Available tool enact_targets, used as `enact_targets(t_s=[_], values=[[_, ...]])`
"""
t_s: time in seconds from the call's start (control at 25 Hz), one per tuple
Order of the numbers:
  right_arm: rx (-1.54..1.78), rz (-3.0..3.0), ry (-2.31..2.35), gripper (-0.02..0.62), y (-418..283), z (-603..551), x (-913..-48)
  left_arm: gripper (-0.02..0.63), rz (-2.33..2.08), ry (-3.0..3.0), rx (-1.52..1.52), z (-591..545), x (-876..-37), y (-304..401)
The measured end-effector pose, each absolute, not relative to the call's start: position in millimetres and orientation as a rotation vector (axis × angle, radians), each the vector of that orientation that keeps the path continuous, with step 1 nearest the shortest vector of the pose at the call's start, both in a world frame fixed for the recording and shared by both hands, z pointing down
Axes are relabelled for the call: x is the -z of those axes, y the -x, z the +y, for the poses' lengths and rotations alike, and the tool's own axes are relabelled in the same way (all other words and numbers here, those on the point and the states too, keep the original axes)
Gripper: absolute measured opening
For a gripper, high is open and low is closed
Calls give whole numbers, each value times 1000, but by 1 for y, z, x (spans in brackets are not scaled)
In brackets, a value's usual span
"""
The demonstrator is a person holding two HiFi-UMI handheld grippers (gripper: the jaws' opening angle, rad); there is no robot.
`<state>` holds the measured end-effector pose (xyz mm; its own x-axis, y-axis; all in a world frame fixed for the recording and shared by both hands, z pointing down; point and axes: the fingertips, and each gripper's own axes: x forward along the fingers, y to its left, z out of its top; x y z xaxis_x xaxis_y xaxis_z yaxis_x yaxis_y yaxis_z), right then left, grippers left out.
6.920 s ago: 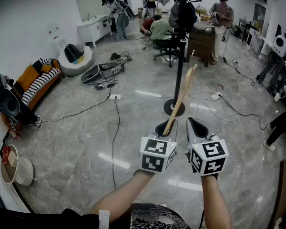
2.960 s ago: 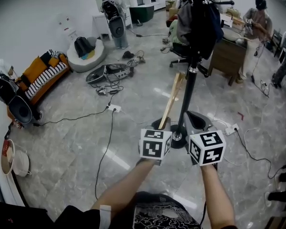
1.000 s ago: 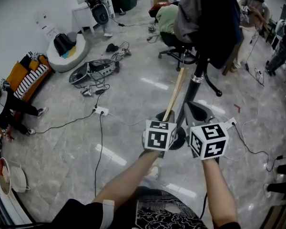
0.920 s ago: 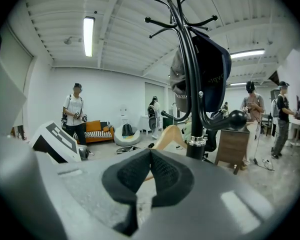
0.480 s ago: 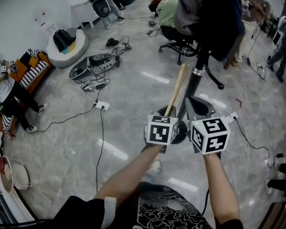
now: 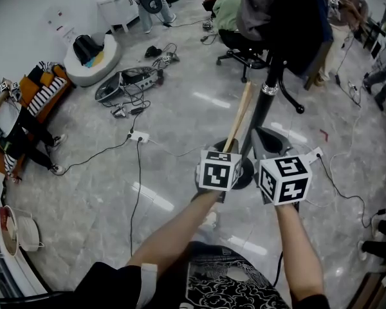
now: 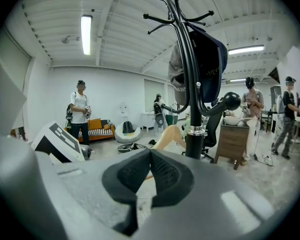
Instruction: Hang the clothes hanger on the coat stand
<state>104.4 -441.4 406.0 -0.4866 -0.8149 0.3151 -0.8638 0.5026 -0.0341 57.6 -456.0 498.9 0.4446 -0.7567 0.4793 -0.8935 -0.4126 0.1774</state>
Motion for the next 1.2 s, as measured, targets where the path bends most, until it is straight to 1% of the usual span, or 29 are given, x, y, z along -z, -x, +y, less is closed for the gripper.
enact_targets(t_s=[0.6, 1.2], values=[[-299, -2484, -1409, 0, -111, -430, -415, 26, -1393, -2282, -507, -450, -509, -58], [-327, -2472, -1420, 0, -121, -427, -423, 32, -1376, -2307, -483, -455, -508, -63]])
